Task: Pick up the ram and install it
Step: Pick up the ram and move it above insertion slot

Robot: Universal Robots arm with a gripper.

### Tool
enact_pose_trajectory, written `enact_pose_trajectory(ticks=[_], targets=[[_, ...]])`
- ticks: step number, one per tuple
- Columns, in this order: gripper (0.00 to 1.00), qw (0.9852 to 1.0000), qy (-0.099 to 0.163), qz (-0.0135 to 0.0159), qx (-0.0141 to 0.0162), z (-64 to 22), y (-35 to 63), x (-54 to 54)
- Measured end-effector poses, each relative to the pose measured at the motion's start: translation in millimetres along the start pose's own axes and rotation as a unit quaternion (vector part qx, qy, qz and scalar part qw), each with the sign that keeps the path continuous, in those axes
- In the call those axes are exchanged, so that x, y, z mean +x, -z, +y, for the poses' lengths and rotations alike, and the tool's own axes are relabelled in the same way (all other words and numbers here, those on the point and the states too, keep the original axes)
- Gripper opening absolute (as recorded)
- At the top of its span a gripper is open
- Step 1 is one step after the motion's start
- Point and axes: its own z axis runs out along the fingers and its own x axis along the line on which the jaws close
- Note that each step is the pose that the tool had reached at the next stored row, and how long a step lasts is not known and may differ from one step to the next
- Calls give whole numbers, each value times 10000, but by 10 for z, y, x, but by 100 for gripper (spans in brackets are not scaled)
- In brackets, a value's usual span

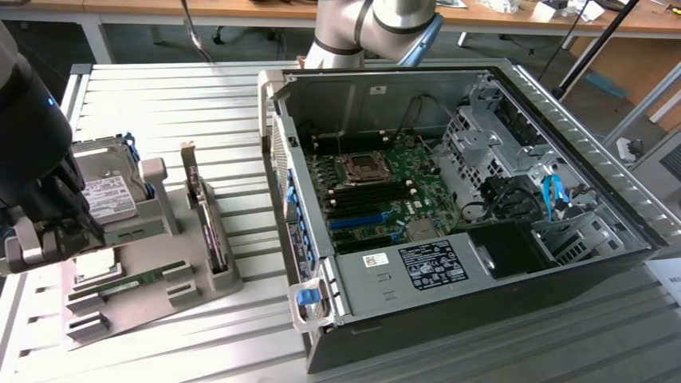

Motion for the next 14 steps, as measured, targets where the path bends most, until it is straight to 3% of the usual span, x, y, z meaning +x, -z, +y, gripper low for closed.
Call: enact_pose_trajectory(ticks=[9, 14], targets=[[13, 10000, 0, 0, -1, -6, 213, -18], [13, 10000, 0, 0, 0, -7, 262, -23]])
